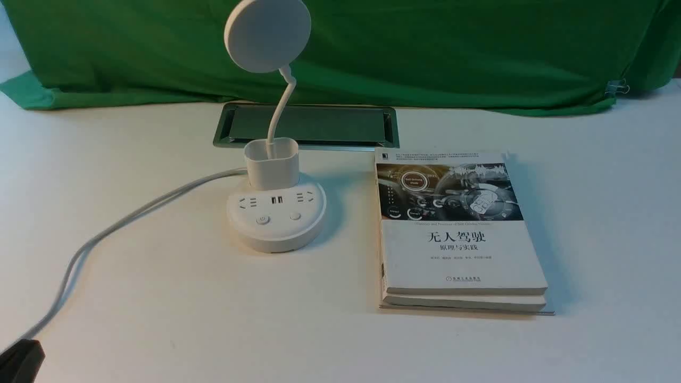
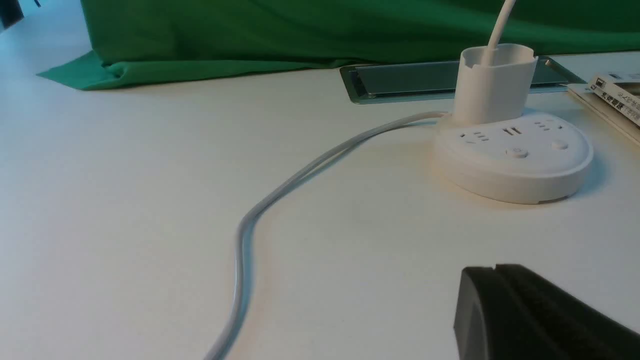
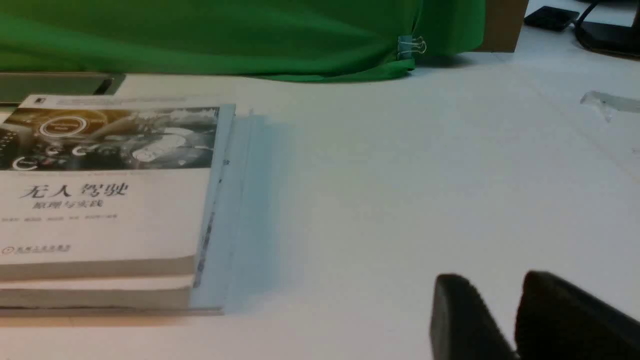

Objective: Turn on the desk lamp on the white desktop with your hand.
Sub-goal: 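Press the power button on the lamp base to turn the lamp on with the left gripper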

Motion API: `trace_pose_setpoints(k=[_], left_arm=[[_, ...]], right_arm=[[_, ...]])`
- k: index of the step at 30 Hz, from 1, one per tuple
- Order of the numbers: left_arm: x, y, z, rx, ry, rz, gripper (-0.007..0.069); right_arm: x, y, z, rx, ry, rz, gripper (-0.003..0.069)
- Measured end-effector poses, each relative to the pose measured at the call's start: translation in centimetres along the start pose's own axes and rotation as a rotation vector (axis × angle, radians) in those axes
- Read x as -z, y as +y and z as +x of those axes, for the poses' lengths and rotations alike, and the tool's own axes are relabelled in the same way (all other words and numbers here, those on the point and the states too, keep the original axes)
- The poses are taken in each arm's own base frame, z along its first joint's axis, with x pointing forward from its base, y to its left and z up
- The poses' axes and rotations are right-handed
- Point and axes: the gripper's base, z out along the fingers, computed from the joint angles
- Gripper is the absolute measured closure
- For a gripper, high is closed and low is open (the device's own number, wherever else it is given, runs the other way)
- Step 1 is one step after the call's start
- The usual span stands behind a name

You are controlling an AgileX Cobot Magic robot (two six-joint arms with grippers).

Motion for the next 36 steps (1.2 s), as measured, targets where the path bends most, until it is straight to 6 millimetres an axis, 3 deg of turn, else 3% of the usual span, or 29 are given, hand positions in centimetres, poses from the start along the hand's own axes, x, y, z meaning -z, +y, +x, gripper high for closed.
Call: trace_pose_setpoints(k=[27, 30, 34, 36], left_arm=[[0.0, 0.0, -0.1, 0.001, -0.015, -0.001, 0.0603], [0.0, 0.1, -0.8, 0.001, -0.090, -0.007, 0.0603], [0.5, 0.2, -2.9, -0.001, -0.329, -0.025, 0.0603], [1.3, 0.3, -4.7, -0.002, -0.542, -0.040, 0.0603]], right_arm=[[0.0, 0.0, 0.0, 0.000, 0.000, 0.000, 0.0418], [0.0, 0.0, 0.0, 0.000, 0.000, 0.000, 0.0418], [0.0, 0.0, 0.0, 0.000, 0.000, 0.000, 0.0418], [0.0, 0.0, 0.0, 0.000, 0.000, 0.000, 0.0418]])
